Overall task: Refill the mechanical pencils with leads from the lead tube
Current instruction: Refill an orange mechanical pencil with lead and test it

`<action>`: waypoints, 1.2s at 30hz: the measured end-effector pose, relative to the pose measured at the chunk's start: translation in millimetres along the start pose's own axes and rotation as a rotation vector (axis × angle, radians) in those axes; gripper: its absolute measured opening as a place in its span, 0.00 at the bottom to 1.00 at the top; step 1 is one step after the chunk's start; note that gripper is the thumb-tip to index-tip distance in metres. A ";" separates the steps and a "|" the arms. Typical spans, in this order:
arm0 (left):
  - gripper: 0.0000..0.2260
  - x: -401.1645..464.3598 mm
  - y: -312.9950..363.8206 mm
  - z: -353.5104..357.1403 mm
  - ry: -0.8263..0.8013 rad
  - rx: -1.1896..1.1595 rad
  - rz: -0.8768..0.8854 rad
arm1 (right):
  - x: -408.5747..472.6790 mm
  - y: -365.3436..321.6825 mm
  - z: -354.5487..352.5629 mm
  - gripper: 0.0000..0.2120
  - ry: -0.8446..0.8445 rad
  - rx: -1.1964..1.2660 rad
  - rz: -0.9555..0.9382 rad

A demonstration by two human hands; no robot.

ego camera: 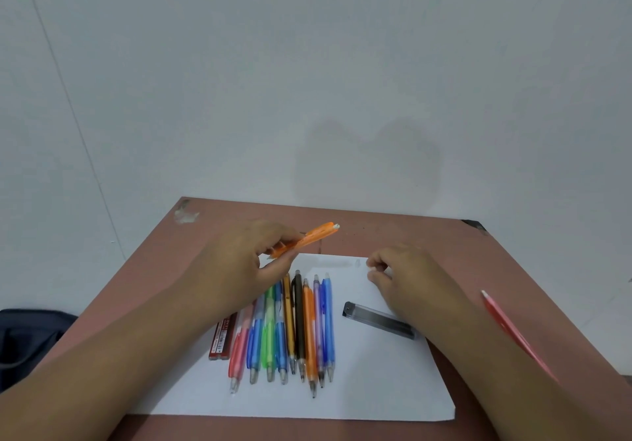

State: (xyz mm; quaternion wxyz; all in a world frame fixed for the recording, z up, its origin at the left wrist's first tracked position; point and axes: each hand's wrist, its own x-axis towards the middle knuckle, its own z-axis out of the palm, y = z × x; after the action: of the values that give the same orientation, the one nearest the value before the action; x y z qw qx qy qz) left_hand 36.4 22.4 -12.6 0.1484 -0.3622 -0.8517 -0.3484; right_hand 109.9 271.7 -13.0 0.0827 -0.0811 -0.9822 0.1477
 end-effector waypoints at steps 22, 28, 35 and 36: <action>0.12 -0.4 -9.0 3.7 0.011 0.118 0.132 | -26.5 -28.6 -7.2 0.07 0.543 0.632 -0.366; 0.11 -0.8 -12.0 5.6 0.042 0.113 0.176 | -24.2 -26.4 -6.4 0.06 0.531 0.594 -0.365; 0.12 -1.1 -9.6 3.3 0.057 0.156 0.185 | -24.0 -27.0 -8.1 0.07 0.419 0.645 -0.256; 0.12 -1.5 -8.7 3.2 0.056 0.157 0.189 | -23.8 -27.0 -8.2 0.07 0.395 0.678 -0.229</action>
State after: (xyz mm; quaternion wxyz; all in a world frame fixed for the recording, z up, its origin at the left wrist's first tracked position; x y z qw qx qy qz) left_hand 31.2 19.5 -19.9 0.2321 -0.4183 -0.8340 -0.2748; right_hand 131.0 244.1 -0.3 0.3075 0.0338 -0.8459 0.4345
